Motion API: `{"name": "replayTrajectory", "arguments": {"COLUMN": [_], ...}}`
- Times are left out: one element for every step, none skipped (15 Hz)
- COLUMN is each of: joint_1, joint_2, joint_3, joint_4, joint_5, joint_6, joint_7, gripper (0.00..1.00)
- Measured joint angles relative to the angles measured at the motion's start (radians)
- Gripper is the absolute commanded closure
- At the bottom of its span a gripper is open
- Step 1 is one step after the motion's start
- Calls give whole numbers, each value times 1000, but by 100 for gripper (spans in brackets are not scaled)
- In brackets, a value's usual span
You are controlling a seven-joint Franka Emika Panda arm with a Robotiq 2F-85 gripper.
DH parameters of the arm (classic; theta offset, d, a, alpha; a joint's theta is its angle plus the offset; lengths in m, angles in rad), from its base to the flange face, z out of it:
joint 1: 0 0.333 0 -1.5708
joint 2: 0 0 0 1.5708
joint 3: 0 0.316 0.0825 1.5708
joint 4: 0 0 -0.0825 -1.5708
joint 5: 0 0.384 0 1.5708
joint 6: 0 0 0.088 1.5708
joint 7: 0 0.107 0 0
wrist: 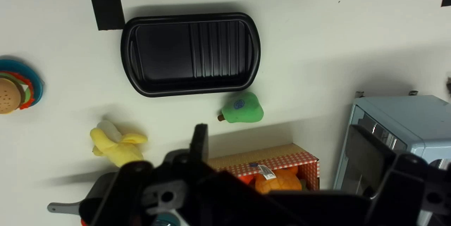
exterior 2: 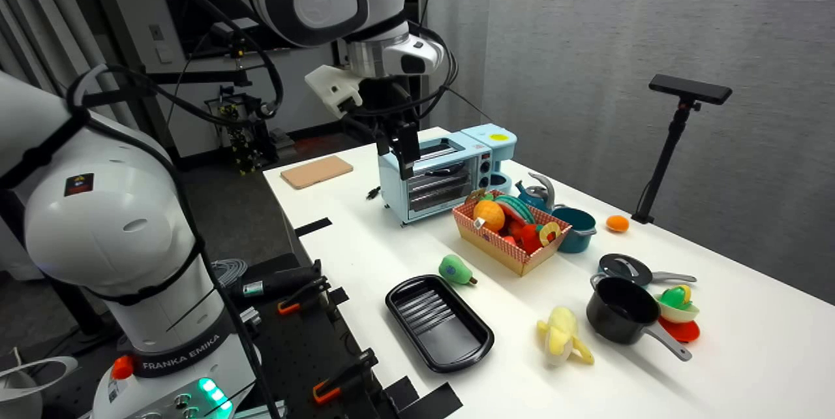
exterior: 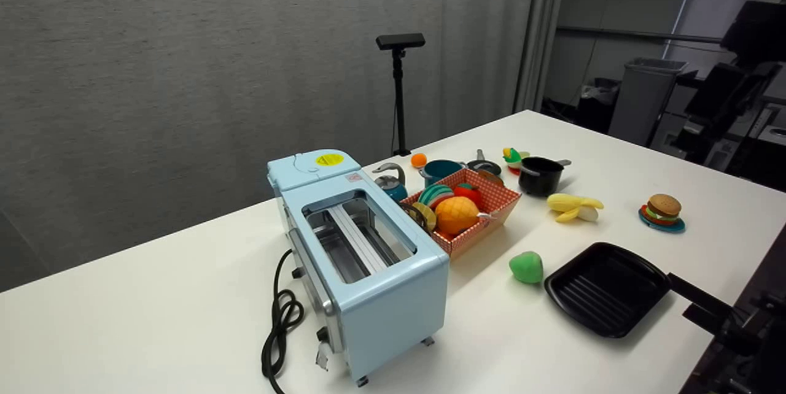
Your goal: Take the pineapple plushie from the box and put it in the black pot
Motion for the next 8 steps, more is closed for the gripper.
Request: {"name": "replayTrajectory", "arguments": {"joint_1": [0, 0, 0, 0, 0, 0, 0, -1], "joint_2": [5, 11, 19, 29, 40, 52, 67, 81], "joint_3": [0, 0, 0, -1, -2, -4, -6, -8], "joint_4": [4, 10, 16, 22, 28, 37, 48, 61], "joint_5": [0, 0, 0, 0, 0, 0, 0, 0], "joint_6": [5, 14, 24, 37, 49, 59, 61, 61], "joint_7": [0, 0, 0, 0, 0, 0, 0, 0], "gripper": [0, 0, 0, 0, 0, 0, 0, 0]}}
